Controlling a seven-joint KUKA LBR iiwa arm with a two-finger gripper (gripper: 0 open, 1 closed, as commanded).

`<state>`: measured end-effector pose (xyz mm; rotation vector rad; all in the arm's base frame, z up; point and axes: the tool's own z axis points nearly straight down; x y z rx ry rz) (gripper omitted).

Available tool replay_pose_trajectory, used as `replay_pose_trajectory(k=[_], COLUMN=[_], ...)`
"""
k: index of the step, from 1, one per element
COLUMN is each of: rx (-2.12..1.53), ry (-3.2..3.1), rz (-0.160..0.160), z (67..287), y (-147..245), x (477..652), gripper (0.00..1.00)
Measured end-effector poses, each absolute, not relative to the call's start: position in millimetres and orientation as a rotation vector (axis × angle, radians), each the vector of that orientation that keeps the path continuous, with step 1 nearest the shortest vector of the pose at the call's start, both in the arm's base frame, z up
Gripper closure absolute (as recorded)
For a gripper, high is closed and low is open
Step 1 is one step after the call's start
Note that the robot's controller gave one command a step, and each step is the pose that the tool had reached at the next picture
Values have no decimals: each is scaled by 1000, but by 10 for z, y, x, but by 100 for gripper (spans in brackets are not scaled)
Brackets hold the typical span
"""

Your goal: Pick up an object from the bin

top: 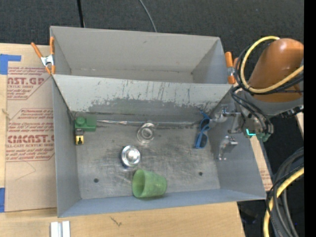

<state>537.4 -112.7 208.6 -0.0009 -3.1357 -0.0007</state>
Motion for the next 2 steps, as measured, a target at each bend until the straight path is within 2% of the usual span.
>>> replay_pose_trajectory(k=[1,2], rx=[839,1009], ry=[-3034,-2980], rz=[-6,1], z=[717,1008], y=[-1405,-1455], x=[5786,5884], gripper=[0,0])
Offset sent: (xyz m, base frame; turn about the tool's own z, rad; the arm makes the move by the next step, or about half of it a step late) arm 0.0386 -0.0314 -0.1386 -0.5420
